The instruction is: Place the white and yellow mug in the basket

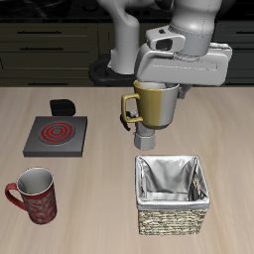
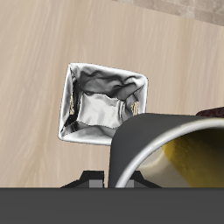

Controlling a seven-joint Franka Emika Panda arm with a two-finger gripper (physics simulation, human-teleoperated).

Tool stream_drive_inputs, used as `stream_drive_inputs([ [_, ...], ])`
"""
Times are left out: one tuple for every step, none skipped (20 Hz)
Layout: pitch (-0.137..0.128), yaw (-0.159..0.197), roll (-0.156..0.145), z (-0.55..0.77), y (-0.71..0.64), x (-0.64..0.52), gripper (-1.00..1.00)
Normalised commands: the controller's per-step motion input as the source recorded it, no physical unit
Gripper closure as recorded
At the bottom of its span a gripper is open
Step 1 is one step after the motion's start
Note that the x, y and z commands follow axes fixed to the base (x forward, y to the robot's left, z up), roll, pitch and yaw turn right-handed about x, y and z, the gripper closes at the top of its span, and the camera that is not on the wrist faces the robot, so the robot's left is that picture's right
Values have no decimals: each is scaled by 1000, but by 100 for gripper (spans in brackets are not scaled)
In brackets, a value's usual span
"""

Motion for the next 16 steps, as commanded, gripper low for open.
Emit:
stream_drive_inputs([
  [29,7,46,-112,186,276,100],
  [4,27,40,-74,163,230,100],
  [46,-15,22,-138,56,212,100],
  [-26,71,19,-73,235,325,100],
  [15,46,29,-62,15,71,100],
  [75,-47,54,-34,109,331,100],
  [39,-31,-25,-76,-2,277,100],
  [-81,128,17,-30,155,289,100],
  [46,2,38,-122,71,350,100],
  [-2,25,36,-58,43,260,100],
  [-15,56,-57,-132,-33,210,100],
  [20,2,1,-141,1,196,100],
  [97,-29,46,-292,13,309,100],
  [10,30,-58,-274,52,271,100],
  [2,3,12,-155,63,59,100],
  [69,35,55,-422,151,377,100],
])
